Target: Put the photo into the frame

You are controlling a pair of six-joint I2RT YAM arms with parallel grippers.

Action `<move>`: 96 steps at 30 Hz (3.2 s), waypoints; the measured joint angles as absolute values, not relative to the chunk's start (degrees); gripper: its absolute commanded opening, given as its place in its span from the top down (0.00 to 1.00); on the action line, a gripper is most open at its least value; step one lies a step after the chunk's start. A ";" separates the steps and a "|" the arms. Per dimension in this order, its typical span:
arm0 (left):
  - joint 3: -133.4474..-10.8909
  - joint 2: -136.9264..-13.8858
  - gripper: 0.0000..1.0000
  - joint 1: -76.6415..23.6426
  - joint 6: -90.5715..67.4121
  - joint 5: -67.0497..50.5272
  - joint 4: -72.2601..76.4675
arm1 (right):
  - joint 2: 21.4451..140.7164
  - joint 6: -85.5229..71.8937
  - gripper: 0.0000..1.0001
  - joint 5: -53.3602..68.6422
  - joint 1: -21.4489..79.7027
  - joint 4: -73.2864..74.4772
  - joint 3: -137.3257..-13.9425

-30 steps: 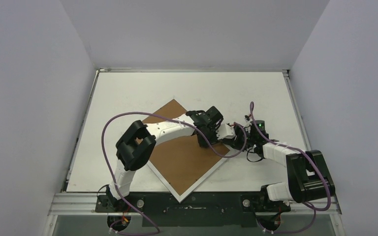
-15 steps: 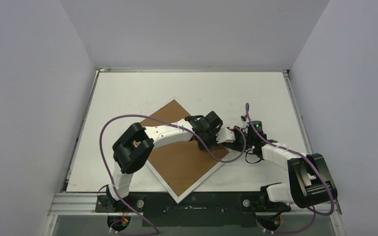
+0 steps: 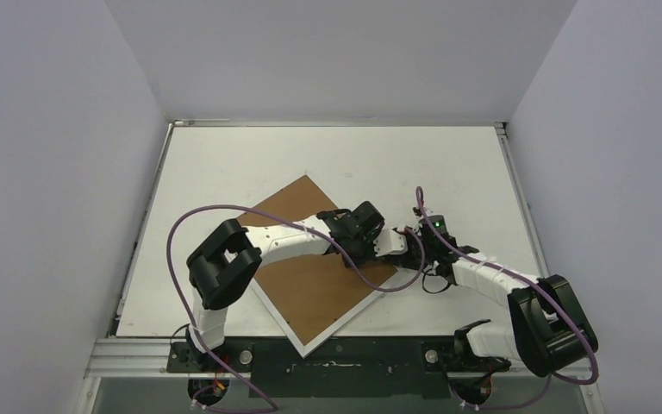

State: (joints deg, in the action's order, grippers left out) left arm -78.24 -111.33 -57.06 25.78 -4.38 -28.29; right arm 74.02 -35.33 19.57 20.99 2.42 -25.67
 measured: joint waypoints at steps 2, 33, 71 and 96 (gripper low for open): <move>-77.41 -110.78 0.73 -57.06 25.78 -4.23 -27.88 | 73.95 -35.77 0.60 18.35 22.09 2.61 -25.69; -79.79 -110.50 0.71 -54.41 25.61 -17.30 -39.94 | 78.15 -39.92 0.61 17.98 28.23 3.55 -28.45; -64.55 -104.38 0.70 -64.05 36.88 5.30 -15.16 | 74.74 -41.01 0.40 24.10 25.87 3.25 -26.39; -63.59 -104.62 0.69 -64.38 38.96 6.98 -9.67 | 75.16 -37.63 0.61 23.20 25.87 9.58 -27.29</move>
